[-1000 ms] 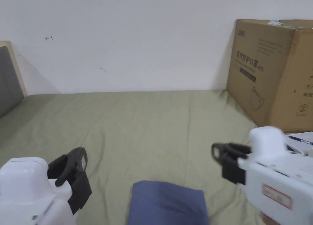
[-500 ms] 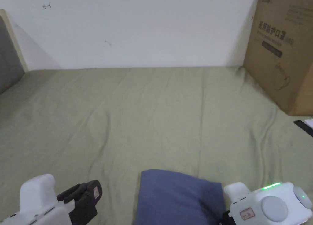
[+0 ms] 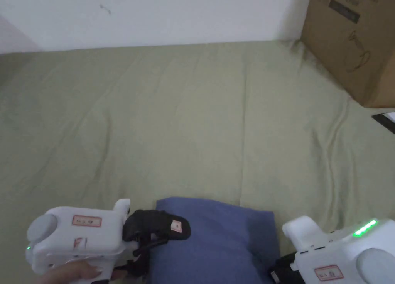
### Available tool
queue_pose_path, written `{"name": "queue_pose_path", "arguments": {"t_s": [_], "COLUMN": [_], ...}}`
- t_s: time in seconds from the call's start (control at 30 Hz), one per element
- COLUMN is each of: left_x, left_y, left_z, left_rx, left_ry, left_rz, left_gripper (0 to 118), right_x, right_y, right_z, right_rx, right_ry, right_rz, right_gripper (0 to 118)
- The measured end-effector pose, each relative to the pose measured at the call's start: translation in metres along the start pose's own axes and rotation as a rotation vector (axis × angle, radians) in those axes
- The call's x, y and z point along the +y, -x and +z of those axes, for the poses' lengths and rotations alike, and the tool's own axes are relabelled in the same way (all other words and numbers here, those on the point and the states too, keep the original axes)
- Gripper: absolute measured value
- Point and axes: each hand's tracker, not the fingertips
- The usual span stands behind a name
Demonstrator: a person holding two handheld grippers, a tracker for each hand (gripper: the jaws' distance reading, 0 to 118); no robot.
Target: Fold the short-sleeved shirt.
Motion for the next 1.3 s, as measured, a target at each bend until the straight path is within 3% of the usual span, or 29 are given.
{"name": "queue_pose_path", "arguments": {"t_s": [0.07, 0.13, 0.27, 0.3, 0.33, 0.37, 0.4, 0.5, 0.73, 0.93, 1.03, 1.1, 1.17, 1.23, 1.3], "left_x": [0.004, 0.006, 0.002, 0.002, 0.0, -0.002, -0.003, -0.01, -0.025, -0.008, 0.002, 0.013, 0.021, 0.025, 0.034], "left_y": [-0.005, -0.007, -0.016, -0.017, -0.019, -0.021, -0.02, -0.024, -0.057, -0.036, -0.018, -0.006, 0.01, 0.028, 0.045], "left_z": [-0.02, -0.034, -0.03, -0.027, -0.024, -0.019, -0.019, -0.016, 0.048, 0.202, 0.278, 0.316, 0.344, 0.353, 0.362], "left_rx": [-0.135, -0.022, -0.001, 0.066, 0.129, 0.217, 0.285, 0.213, 0.252, 0.582, 0.792, 1.019, 1.197, 1.196, 1.36], "left_ry": [0.086, 0.108, 0.092, 0.072, 0.049, 0.016, 0.007, -0.007, -0.079, -0.17, -0.198, -0.216, -0.199, -0.01, 0.013], "left_rz": [-0.007, -0.051, -0.066, -0.075, -0.102, -0.153, -0.198, -0.149, -0.306, -0.296, -0.282, -0.307, -0.289, -0.169, -0.164], "left_gripper": [118, 118, 117, 112, 99, 51, 30, 30, 26, 26, 26, 26, 26, 26, 26], "right_x": [0.0, 0.001, 0.0, 0.0, 0.001, 0.0, -0.001, -0.004, 0.0, 0.02, 0.033, 0.039, 0.044, 0.048, 0.053], "right_y": [-0.001, -0.001, -0.003, -0.003, -0.003, -0.001, 0.0, 0.012, 0.039, 0.063, 0.078, 0.088, 0.096, 0.103, 0.109], "right_z": [-0.002, -0.002, 0.0, 0.0, 0.001, 0.002, 0.005, 0.017, 0.052, 0.058, 0.051, 0.046, 0.039, 0.036, 0.035], "right_rx": [0.002, 0.002, 0.011, 0.013, 0.013, 0.009, 0.01, -0.046, -0.133, -0.081, -0.087, -0.128, -0.133, -0.136, -0.126], "right_ry": [0.002, 0.005, 0.005, 0.004, 0.003, 0.001, -0.009, -0.08, -0.171, -0.18, -0.152, -0.133, -0.116, -0.127, -0.153], "right_rz": [0.001, 0.005, 0.002, -0.003, -0.006, -0.005, -0.001, 0.046, 0.088, 0.038, 0.073, 0.118, 0.14, 0.143, 0.125], "right_gripper": [0, 0, 0, 0, 0, 0, 0, 0, 0, 0, 0, 0, 0, 0, 0]}}
